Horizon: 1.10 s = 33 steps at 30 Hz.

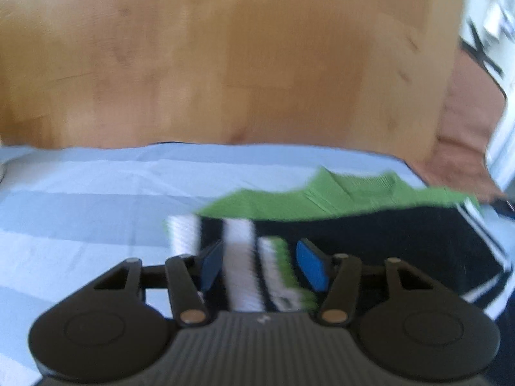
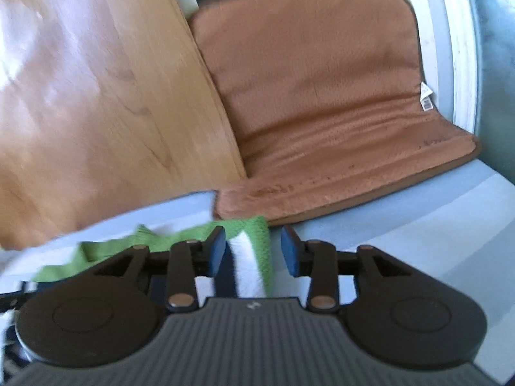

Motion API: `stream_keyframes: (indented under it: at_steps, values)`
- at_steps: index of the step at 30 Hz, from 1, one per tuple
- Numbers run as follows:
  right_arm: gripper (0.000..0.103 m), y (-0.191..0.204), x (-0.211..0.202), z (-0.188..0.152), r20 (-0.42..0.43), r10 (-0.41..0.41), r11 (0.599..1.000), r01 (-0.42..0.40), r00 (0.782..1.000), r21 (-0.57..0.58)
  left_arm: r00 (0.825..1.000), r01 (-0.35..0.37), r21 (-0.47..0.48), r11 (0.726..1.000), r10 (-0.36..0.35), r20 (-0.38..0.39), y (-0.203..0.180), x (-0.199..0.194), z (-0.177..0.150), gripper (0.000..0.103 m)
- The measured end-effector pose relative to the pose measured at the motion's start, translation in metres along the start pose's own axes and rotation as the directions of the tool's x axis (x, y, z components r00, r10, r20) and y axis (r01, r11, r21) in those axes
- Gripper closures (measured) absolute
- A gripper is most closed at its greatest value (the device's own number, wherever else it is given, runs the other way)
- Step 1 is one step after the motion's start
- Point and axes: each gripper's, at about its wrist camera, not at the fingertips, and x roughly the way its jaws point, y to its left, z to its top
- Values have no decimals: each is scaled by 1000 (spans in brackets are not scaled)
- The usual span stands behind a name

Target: Fold small clothes

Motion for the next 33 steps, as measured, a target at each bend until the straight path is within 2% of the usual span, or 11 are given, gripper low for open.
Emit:
stream_keyframes:
  at_steps: [4, 8, 11, 15, 19, 25, 28, 33]
  values:
    - [57, -1, -31, -1, -38, 65, 997, -64, 997, 33, 1000, -3, -73, 997, 3, 3, 18, -2, 5, 52]
    - [57, -14, -62, -21, -119, 73, 996, -66, 990, 63, 1000, -8, -49, 999, 8, -1, 10, -3, 4, 51]
    - [57, -23, -90, -39, -148, 86, 994, -76, 985, 75, 1000, 9, -36, 999, -9, 4, 0, -12, 3, 51]
    - [57, -30, -133, -65, -187, 114, 993, -105, 976, 61, 997, 58, -16, 998, -57, 46, -13, -48, -14, 50]
    - [57, -33, -160, -89, -213, 151, 988, -139, 965, 66, 993, 109, 44, 993, -111, 50, -19, -97, -62, 48]
    - [57, -40, -193, -123, -221, 197, 980, -187, 955, 65, 980, 195, 56, 979, -191, -62, -8, -164, -154, 44]
    - [57, -48, -206, -139, -222, 228, 973, -215, 948, 80, 980, 187, 62, 980, -182, -77, -11, -194, -188, 35]
    - [57, -66, -226, -160, -210, 277, 958, -253, 938, 133, 979, 168, 20, 986, -165, -123, -15, -225, -233, 35]
